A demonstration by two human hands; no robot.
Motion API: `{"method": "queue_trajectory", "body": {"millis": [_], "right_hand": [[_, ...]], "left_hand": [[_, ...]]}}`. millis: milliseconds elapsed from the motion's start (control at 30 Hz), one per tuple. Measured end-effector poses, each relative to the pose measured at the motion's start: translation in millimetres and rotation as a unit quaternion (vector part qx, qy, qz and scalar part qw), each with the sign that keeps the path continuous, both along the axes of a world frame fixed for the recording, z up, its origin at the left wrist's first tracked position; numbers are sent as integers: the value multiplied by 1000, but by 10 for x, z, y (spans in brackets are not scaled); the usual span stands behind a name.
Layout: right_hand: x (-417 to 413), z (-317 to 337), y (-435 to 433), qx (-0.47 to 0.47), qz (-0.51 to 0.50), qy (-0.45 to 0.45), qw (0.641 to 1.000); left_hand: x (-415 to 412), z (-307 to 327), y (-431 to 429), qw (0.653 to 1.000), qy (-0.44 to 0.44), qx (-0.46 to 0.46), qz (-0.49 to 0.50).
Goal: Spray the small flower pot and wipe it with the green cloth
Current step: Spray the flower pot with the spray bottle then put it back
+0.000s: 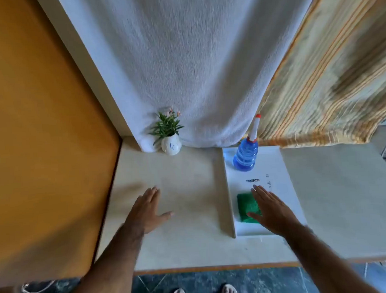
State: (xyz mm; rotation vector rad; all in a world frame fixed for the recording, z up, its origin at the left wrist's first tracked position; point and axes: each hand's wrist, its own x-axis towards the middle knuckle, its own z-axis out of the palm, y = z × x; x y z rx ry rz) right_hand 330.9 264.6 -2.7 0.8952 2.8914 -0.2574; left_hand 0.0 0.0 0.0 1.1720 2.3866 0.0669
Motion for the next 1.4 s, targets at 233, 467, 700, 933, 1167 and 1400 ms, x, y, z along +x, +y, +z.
{"method": "queue_trajectory", "body": {"millis": [233,467,700,933,1167,1400], "right_hand": [[49,-212,-83,-15,-14,-9,1000],[-389,75,322,-103,-141,114,978],[-1262,601,965,-209,-278,371,861],[-1487,557,1202,-292,-257,401,829],[-1480,453,1032,-210,-273,470,813],[-1854,847,807,-287,-218,533,766]], "left_hand": [[170,-422,-182,994,12,-93,-56],[144,-559,-219,995,13,-78,-67],[137,-665,-254,994,17,-82,-67],[112,-781,-313,996,24,-54,-62],[124,-773,-368,996,44,-1,-76],[103,-836,-432,991,90,36,-93]]}}
